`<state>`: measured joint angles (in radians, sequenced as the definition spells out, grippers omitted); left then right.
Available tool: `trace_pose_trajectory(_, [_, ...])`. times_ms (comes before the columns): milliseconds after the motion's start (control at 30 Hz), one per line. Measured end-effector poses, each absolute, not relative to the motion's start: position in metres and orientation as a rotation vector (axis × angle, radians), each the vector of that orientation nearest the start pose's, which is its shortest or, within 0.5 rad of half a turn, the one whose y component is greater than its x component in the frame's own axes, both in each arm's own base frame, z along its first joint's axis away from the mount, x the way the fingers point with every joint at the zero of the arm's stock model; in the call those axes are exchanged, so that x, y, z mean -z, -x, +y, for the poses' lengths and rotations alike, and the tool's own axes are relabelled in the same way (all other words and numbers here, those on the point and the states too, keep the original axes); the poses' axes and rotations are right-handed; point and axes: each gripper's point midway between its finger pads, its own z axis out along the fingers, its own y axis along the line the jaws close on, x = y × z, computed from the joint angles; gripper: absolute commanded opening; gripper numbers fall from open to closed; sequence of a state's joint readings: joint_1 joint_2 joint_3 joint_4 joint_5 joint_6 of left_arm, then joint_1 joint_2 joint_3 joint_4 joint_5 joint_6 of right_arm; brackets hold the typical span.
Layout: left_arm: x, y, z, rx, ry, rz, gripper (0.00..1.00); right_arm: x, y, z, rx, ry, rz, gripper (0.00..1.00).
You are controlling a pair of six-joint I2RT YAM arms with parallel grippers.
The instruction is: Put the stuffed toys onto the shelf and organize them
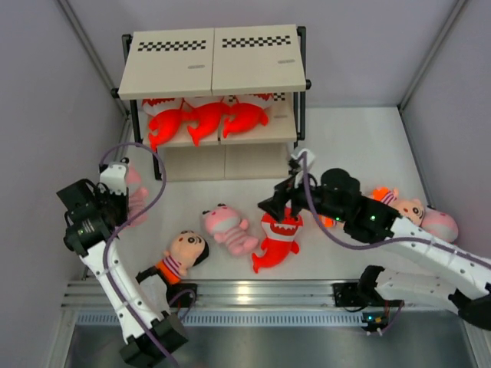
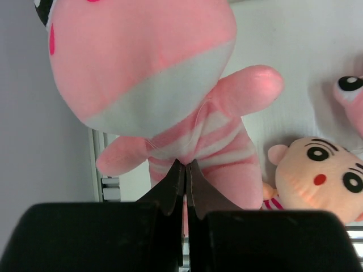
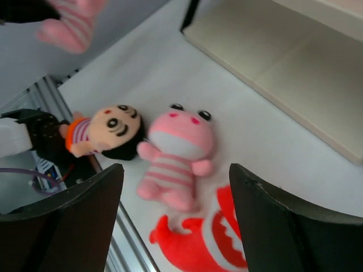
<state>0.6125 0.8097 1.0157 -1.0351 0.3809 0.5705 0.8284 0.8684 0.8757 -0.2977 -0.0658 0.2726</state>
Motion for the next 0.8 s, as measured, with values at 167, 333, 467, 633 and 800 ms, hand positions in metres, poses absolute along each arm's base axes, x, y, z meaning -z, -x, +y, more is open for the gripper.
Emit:
trace_pose_trajectory(167, [-0.251,-0.177,0.051,-0.123,-0.210,2.183,0.00,-0.313,-0.159,0.368,-0.957,0.868,1.659,0.75])
trace_pose_trajectory(333, [-0.283,-0.163,0.022,-0.087,-0.274,2.075,0.00,-0.337,-0.148,0.461,-1.043,0.944,1.561,0.76])
trace_pose_trajectory(467, [-0.302,-0.161,0.001,-0.002,-0.313,2.005,0.00,-0.330,-0.146,0.500,-1.096,0.954,1.560,0.77])
trace_pose_trajectory(633, [-0.327,-0.158,-0.028,0.126,-0.354,1.908,0.00,-0.319,-0.148,0.515,-1.120,0.939,1.587,0.77])
trace_pose_trajectory(800, [-0.331,-0.157,-0.038,0.192,-0.355,1.885,0.00,-0.331,-0.149,0.519,-1.149,0.898,1.557,0.77])
